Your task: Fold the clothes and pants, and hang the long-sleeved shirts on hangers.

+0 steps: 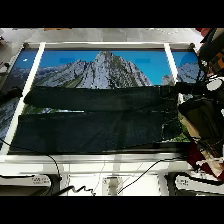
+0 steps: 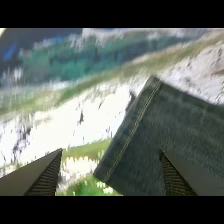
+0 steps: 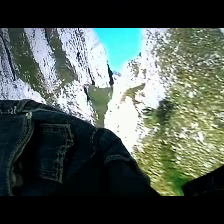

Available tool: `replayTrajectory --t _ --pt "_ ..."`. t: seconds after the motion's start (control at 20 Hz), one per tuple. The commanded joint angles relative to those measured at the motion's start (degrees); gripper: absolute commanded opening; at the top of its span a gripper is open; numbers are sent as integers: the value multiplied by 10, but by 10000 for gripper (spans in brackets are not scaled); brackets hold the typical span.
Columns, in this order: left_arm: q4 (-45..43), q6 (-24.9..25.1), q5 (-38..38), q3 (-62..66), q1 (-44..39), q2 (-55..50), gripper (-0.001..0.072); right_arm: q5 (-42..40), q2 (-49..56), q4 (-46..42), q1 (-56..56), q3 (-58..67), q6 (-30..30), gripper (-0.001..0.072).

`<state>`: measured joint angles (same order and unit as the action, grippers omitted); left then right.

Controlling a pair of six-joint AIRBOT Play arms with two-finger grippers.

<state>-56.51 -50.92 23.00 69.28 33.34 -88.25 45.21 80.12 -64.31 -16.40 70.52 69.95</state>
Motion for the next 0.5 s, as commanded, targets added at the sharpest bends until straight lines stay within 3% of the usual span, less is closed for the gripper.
replayTrajectory --t 0.0,0.3,0.35,0.45 --pt "0 -23 39 0 23 -6 699 -11 1 0 0 0 0 27" --pt "0 -57 110 0 44 -41 696 -11 1 14 0 0 1 27" --pt "0 -57 122 0 43 -42 696 -11 0 14 0 0 1 85" --pt "0 -57 136 0 43 -27 696 -11 -1 12 0 1 1 550"
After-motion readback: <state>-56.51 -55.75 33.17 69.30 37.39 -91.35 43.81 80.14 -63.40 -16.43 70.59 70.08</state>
